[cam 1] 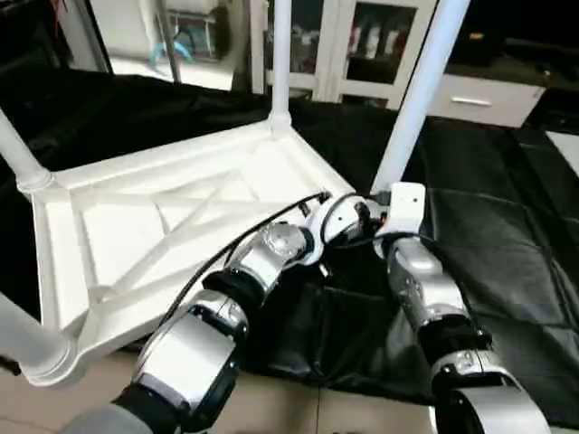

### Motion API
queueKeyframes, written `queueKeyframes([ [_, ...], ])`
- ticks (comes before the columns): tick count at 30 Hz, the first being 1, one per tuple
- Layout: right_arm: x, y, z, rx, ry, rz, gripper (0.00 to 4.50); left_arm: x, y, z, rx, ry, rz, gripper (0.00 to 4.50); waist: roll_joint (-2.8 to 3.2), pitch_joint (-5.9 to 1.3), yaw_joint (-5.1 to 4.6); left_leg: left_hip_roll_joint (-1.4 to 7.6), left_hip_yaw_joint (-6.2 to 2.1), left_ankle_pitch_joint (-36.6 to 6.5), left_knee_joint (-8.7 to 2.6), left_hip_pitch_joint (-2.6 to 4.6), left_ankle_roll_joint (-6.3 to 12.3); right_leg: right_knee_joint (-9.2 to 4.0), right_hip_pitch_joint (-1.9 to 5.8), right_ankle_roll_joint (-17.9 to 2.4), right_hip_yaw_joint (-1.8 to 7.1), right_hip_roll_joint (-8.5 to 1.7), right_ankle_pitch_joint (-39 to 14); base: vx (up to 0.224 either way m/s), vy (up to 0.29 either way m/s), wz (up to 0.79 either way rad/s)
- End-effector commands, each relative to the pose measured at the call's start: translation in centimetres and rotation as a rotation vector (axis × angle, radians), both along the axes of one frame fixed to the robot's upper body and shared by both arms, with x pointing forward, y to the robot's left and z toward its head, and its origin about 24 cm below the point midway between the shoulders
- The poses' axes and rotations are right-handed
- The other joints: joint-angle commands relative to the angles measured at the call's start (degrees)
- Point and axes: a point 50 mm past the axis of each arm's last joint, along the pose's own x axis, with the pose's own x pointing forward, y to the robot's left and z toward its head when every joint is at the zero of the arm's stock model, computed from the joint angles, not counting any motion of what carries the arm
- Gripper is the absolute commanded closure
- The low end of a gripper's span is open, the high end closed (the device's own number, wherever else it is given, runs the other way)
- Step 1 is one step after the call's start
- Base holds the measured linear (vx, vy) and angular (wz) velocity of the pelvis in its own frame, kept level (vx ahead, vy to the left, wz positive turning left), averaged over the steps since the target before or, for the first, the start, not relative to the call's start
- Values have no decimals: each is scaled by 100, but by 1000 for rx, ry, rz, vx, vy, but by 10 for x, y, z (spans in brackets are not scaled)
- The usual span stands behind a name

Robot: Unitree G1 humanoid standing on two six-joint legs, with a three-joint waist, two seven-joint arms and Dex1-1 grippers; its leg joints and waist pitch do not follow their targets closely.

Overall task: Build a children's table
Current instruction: Rotate leg to tighten

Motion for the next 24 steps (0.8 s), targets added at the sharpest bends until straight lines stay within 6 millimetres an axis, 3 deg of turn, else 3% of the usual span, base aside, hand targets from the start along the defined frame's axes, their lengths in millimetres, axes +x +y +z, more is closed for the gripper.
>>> queueKeyframes([
  [1,-2,24,16,17,-117,163,190,7,5,11,-39,-86,31,450,-122,-416,15,-1,99,68,-270,32,1223,-207,475,-1723,135,-100,129,0,0,0],
  [2,-5,20,20,9,-148,180,135,6,7,9,-34,-84,12,450,-117,-399,24,12,98,-99,-288,34,1157,-235,470,-1647,140,-108,-164,0,0,0],
  [4,-7,14,23,16,-167,195,121,4,10,6,-33,-77,-6,450,-137,-367,40,23,106,-418,-315,45,1012,-294,453,-1516,142,-104,-623,0,0,0],
  [6,-9,7,25,20,-178,199,93,3,13,5,-35,-70,-25,450,-132,-339,-32,25,46,-840,-385,-49,709,-343,512,-1141,122,-123,-1342,-28,-5,-5],
  [8,-10,3,26,16,-180,217,87,3,15,4,-37,-61,-29,450,-116,-335,-63,30,41,-1021,-396,12,506,-408,454,-1027,121,-109,-1651,-51,-11,-9],
  [9,-12,-3,27,12,-178,236,82,2,18,3,-39,-51,-38,450,-130,-328,-64,35,57,-1072,-386,42,475,-415,416,-1069,135,-100,-1604,0,0,0],
  [10,-13,-6,28,12,-176,243,73,2,19,3,-38,-47,-44,450,-130,-328,-64,35,57,-1072,-386,42,475,-415,416,-1069,135,-100,-1604,0,0,0],
  [11,-19,-17,32,-5,-172,288,50,-1,24,0,-43,-28,-83,450,-169,-322,-45,36,59,-942,-390,17,512,-391,442,-1104,144,-96,-1451,0,0,0],
  [13,-24,-24,36,-20,-171,354,44,-4,28,-3,-53,-1,-127,450,-189,-332,-26,39,63,-746,-373,15,609,-357,453,-1165,146,-95,-1174,0,0,0],
  [15,-32,-31,39,-36,-154,442,37,-10,32,-6,-53,35,-202,450,-183,-324,0,45,66,-680,-363,13,732,-339,456,-1237,154,-101,-1013,0,0,0],
  [16,-38,-37,40,-57,-125,531,21,-14,37,-10,-39,68,-257,450,-174,-315,-9,27,66,-779,-373,-11,718,-362,475,-1208,147,-100,-1178,0,0,0],
  [18,-46,-44,40,-84,-87,629,1,-20,43,-13,-23,105,-338,450,-158,-301,7,56,66,-994,-384,24,710,-391,450,-1199,156,-109,-1401,0,0,0],
  [20,-53,-50,39,-101,-59,714,0,-26,46,-14,-25,137,-415,450,-169,-292,5,59,73,-1248,-392,33,589,-433,412,-1122,157,-122,-1819,0,0,0],
  [24,-73,-57,37,-140,12,940,0,-43,56,-17,2,234,-620,450,-190,-270,53,110,57,-1346,-421,39,527,-444,389,-1067,170,-144,-2048,0,0,0],
])
